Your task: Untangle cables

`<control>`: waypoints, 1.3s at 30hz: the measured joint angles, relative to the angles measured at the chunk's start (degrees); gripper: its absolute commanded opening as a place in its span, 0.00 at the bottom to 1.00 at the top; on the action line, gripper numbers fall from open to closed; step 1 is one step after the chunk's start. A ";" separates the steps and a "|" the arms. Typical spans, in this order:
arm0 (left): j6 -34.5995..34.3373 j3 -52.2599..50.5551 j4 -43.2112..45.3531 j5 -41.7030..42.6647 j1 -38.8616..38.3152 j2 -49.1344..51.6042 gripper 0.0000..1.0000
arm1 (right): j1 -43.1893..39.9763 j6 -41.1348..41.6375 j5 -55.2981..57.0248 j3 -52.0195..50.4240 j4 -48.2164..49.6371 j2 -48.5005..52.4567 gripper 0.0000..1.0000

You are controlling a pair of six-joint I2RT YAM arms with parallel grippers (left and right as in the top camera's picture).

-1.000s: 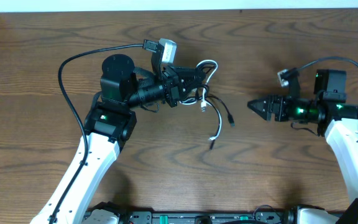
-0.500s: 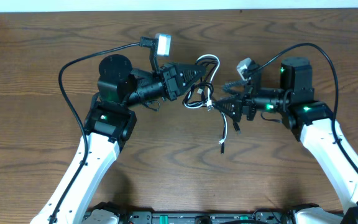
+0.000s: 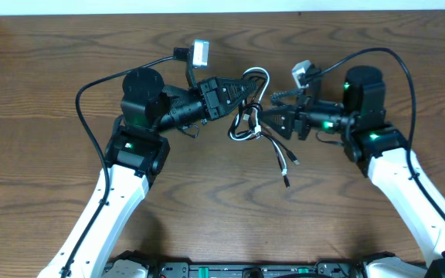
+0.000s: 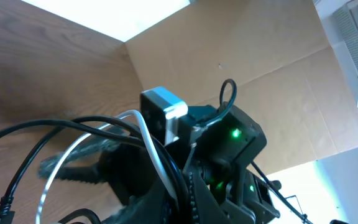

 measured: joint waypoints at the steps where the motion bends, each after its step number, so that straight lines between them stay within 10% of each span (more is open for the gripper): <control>1: -0.17 0.00 0.00 0.00 0.00 0.00 0.07 | 0.87 0.98 1.18 0.00 0.13 0.00 0.70; 16: -1.01 0.00 -0.07 -2.40 0.00 0.02 0.07 | 11.34 26.49 32.13 0.02 -4.44 1.33 0.49; 39: 3.87 -0.52 -3.13 -11.82 1.81 1.42 0.07 | 9.88 34.34 35.47 2.14 -14.53 8.90 0.40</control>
